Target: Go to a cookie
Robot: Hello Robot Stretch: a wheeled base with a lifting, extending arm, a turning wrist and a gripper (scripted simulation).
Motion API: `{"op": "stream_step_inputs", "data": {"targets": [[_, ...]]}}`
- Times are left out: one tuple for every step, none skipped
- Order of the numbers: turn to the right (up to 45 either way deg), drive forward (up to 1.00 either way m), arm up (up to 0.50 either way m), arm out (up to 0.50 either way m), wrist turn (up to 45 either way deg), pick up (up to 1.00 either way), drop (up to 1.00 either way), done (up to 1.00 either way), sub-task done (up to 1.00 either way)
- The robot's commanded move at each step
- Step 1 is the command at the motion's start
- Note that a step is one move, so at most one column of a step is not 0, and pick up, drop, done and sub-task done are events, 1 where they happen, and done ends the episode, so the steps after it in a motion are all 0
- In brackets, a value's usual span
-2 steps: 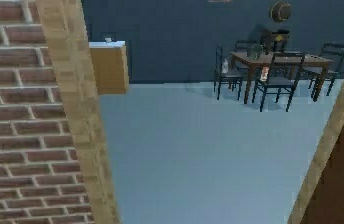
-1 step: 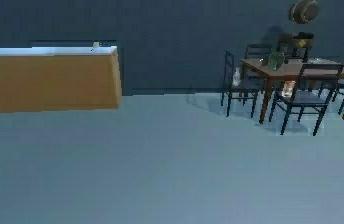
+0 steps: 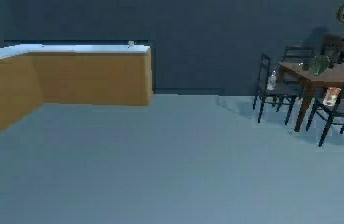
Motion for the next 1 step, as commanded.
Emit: {"op": "stream_step_inputs", "data": {"targets": [[0.0,0.35,0.0,0.0,0.0,0.0,0.0,0.0,0.0]]}}
